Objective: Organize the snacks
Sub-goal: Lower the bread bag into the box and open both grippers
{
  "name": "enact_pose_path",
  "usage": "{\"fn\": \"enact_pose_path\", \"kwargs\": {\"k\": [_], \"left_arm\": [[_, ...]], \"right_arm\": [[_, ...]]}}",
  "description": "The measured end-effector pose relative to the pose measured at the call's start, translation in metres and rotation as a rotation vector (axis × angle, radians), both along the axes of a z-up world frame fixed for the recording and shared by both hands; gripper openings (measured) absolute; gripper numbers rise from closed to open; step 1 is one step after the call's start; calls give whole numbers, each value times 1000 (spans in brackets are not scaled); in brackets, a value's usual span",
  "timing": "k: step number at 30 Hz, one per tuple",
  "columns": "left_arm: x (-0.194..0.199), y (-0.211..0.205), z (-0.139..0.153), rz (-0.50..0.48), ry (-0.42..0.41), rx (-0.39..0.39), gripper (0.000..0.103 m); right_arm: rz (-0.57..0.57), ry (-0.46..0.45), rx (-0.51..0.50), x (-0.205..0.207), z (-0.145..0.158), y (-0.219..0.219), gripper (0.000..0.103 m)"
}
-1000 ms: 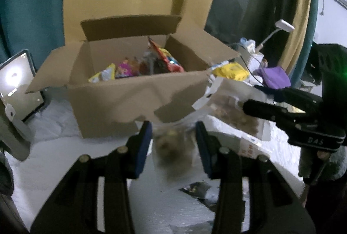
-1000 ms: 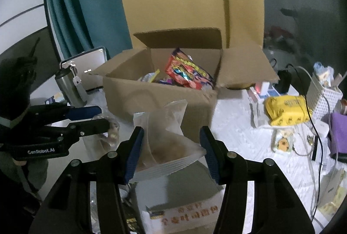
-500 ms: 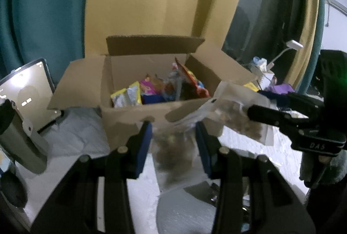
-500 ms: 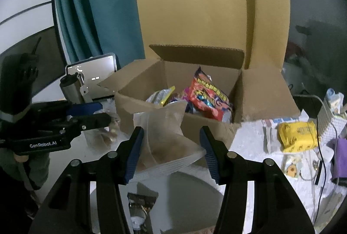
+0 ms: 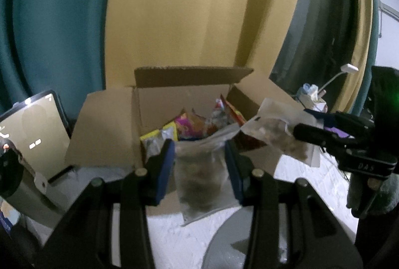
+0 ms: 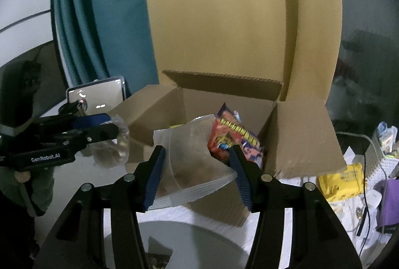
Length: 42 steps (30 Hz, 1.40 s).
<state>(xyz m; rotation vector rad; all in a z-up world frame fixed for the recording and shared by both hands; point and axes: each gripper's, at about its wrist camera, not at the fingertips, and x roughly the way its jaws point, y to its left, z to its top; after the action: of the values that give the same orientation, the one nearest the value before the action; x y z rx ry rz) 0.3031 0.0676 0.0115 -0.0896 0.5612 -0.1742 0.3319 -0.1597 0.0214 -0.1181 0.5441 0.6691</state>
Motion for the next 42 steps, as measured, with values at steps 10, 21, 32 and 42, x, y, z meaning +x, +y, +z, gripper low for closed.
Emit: {"fn": "enact_pose_path", "kwargs": {"k": [10, 21, 32, 42], "left_arm": [[53, 9, -5, 29, 4, 7, 42], [116, 13, -21, 43, 47, 3, 42], [149, 14, -37, 43, 96, -31, 51], [119, 13, -23, 54, 60, -54, 78]], "right_arm": [[-86, -16, 30, 52, -5, -6, 56], [-167, 14, 24, 128, -22, -7, 56], [-209, 36, 11, 167, -26, 13, 65], [-193, 31, 0, 145, -22, 11, 72]]}}
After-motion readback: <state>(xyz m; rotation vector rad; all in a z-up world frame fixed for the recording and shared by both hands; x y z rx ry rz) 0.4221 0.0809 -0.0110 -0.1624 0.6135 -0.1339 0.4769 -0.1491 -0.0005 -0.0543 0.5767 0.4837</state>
